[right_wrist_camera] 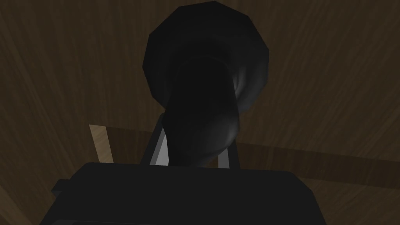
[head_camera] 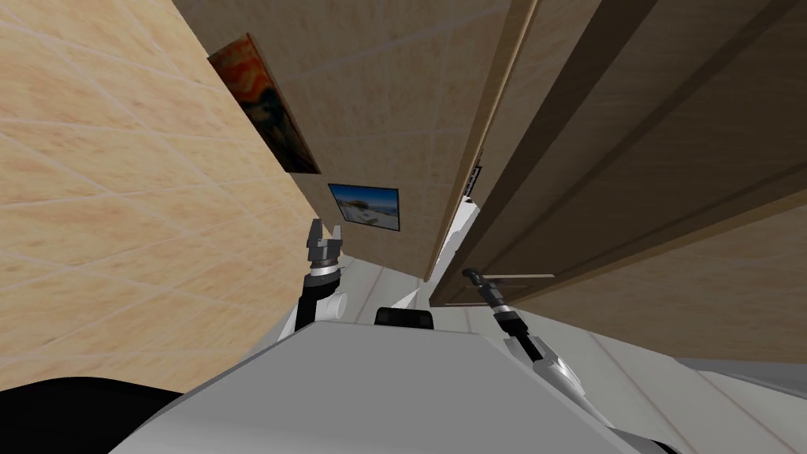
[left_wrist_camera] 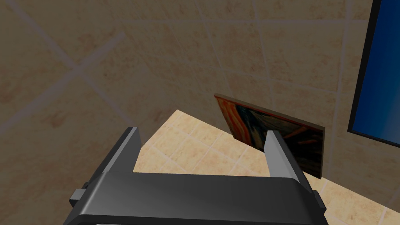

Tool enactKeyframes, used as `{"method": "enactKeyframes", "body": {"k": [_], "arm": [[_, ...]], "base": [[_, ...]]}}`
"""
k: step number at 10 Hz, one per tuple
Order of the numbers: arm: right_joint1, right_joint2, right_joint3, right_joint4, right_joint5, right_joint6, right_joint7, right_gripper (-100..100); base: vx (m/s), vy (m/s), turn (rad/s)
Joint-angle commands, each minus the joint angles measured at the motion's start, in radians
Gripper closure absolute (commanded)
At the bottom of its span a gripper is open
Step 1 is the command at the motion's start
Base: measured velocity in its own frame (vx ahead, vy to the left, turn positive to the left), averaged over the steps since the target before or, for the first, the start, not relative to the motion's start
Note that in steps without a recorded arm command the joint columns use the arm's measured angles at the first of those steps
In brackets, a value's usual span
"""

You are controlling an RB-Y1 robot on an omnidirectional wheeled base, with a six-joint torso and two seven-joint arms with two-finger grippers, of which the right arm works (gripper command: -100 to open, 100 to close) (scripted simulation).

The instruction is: Pull the door open

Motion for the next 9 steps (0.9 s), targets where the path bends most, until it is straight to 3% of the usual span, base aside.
{"method": "enactKeyframes", "body": {"k": [1,3,5,6,9], "arm": [[0.002,-0.009,-0.003,0.027,0.003,-0.031,-0.003,100],[0.020,-0.023,-0.006,0.043,0.009,-0.074,-0.015,100],[0.030,-0.032,-0.008,0.052,0.013,-0.100,-0.022,100],[0.027,-0.025,-0.003,0.047,0.013,-0.088,-0.021,100],[0.033,-0.033,-0.007,0.069,0.018,-0.121,-0.027,100]], "base": [[-0.164,-0.047,0.094],[-0.203,-0.076,0.199],[-0.208,-0.106,0.157],[-0.088,-0.019,0.017],[-0.220,-0.102,0.202]]}}
